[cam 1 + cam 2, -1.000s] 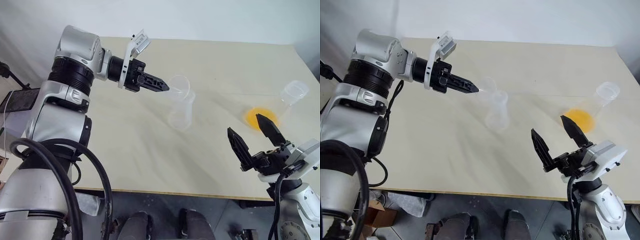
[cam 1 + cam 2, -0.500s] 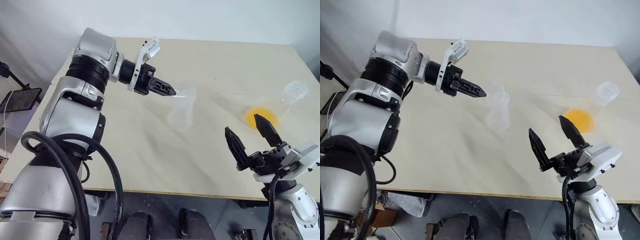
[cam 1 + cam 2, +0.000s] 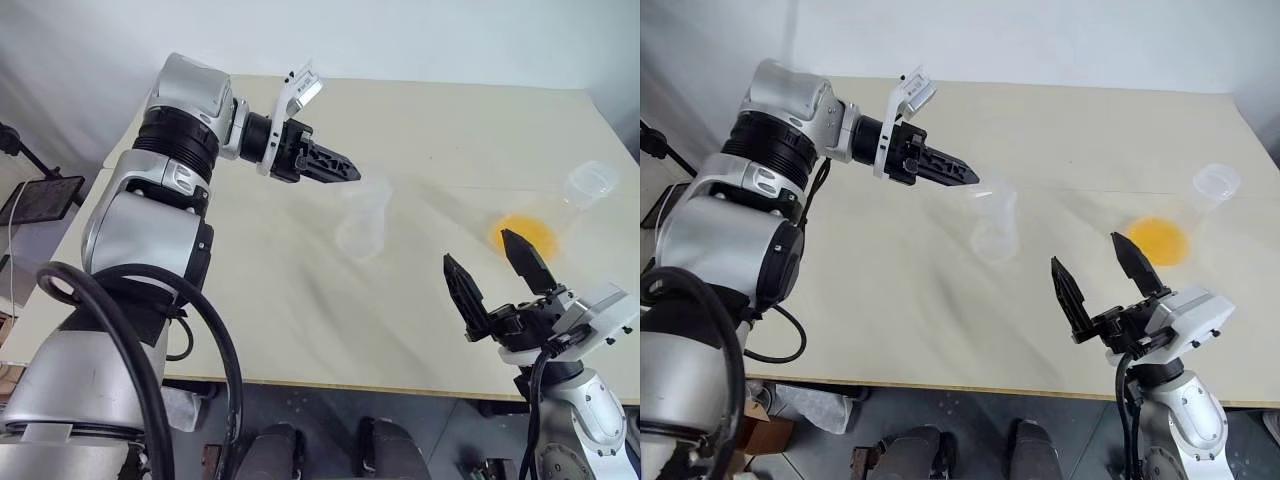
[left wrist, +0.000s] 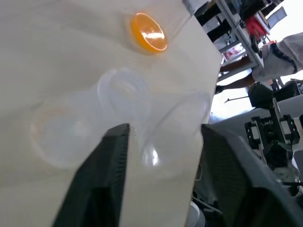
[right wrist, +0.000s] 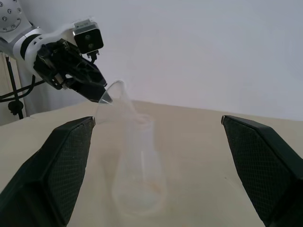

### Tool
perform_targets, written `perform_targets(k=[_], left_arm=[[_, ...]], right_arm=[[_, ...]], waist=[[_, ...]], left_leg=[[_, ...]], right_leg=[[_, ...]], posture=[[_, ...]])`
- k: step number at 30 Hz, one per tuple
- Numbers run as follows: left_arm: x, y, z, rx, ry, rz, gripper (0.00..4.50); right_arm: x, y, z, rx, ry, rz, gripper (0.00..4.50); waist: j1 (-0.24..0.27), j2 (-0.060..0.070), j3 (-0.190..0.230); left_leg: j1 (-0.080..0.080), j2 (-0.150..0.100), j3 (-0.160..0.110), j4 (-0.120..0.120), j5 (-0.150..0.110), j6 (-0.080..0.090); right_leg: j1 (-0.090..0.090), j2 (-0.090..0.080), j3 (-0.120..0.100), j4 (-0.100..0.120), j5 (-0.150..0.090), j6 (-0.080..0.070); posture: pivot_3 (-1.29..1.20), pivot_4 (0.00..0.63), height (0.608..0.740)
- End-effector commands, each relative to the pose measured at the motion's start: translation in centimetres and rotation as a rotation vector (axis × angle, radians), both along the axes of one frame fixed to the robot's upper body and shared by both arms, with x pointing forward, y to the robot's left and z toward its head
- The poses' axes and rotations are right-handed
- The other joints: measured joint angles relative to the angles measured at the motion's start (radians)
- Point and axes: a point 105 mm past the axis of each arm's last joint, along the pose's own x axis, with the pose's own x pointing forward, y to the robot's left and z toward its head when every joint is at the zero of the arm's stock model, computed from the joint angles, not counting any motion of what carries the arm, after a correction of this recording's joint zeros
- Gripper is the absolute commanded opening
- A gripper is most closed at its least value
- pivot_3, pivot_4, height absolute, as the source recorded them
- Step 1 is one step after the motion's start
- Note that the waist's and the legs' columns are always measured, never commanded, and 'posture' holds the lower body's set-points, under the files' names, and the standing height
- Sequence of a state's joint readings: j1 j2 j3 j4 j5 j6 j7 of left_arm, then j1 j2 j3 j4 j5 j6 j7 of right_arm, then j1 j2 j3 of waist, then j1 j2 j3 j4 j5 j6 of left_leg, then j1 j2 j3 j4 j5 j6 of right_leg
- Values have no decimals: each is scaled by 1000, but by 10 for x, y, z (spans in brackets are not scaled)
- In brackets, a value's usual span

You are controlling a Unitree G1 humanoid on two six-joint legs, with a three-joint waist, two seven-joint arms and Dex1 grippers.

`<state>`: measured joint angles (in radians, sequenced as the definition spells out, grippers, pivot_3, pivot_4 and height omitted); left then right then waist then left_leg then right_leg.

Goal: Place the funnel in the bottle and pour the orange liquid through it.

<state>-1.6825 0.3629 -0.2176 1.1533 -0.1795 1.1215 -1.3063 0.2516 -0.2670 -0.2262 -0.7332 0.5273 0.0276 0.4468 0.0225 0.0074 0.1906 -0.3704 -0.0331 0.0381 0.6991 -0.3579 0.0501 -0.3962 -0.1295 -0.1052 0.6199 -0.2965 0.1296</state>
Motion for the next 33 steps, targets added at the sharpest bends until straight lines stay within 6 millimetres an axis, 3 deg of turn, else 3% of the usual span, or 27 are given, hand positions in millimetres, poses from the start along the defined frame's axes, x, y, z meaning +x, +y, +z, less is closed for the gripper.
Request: perform_targets(k=[1, 4, 9, 13, 16, 22, 25, 29, 33], left_arm=[[0, -3, 18, -31, -76, -4, 3723], [6, -1, 16, -23, -125, 9, 4448], [14, 1, 8, -28, -171, 29, 4448], [15, -1, 16, -98, -251, -4, 4448], [18, 10, 20, -124, -314, 4, 4448], [24, 62, 10, -240, -533, 37, 4448], [7, 96, -10, -251, -655, -32, 4448], [-26, 134, -57, -123, -826, -144, 4448], [-52, 170, -83, -106, -780, -56, 4448]], right_arm=[[-2, 0, 5, -3, -29, -3, 4500], [-1, 1, 5, -5, -28, 1, 4500], [-1, 0, 5, -8, -28, -1, 4500], [-1, 0, 4, -9, -23, 0, 4500], [-2, 0, 4, -10, -24, -2, 4500], [-4, 1, 2, -98, -6, 34, 4500], [-3, 3, -1, -152, 24, 102, 4500], [-2, 7, -2, -230, 62, 212, 4500], [-9, 16, -6, -350, 102, 349, 4500]], waist=[[-1, 0, 0], [0, 0, 0], [0, 0, 0], [0, 0, 0], [-1, 0, 0], [-17, 1, -1], [-26, 1, -1], [-25, 1, -1], [-16, 0, -1]], left_leg=[[0, 0, 0, 0, 0, 0], [0, 0, 0, 0, 0, 0], [0, 0, 0, 0, 0, 0], [0, 0, 0, 0, 0, 0], [0, 0, 0, 0, 0, 0], [2, 1, 1, 0, 0, 0], [2, 1, 1, -1, 0, 0], [1, 1, 0, 0, 0, 0], [1, 0, -2, 1, 0, 0]], right_leg=[[0, 0, 0, 0, 0, 0], [0, 0, 0, 0, 0, 0], [0, 0, 0, 1, 0, 0], [0, 0, 0, 1, 0, 0], [0, 0, 0, 1, 0, 0], [-1, 0, 1, 3, 0, 0], [-1, 0, 0, 3, 0, 0], [-1, -1, 0, 3, 0, -1], [0, -2, 0, 2, 0, -1]], posture=[[0, 150, 740], [0, 150, 740], [0, 150, 740], [0, 150, 740], [0, 150, 740], [0, 150, 740], [0, 150, 740], [0, 150, 740], [0, 150, 740]])
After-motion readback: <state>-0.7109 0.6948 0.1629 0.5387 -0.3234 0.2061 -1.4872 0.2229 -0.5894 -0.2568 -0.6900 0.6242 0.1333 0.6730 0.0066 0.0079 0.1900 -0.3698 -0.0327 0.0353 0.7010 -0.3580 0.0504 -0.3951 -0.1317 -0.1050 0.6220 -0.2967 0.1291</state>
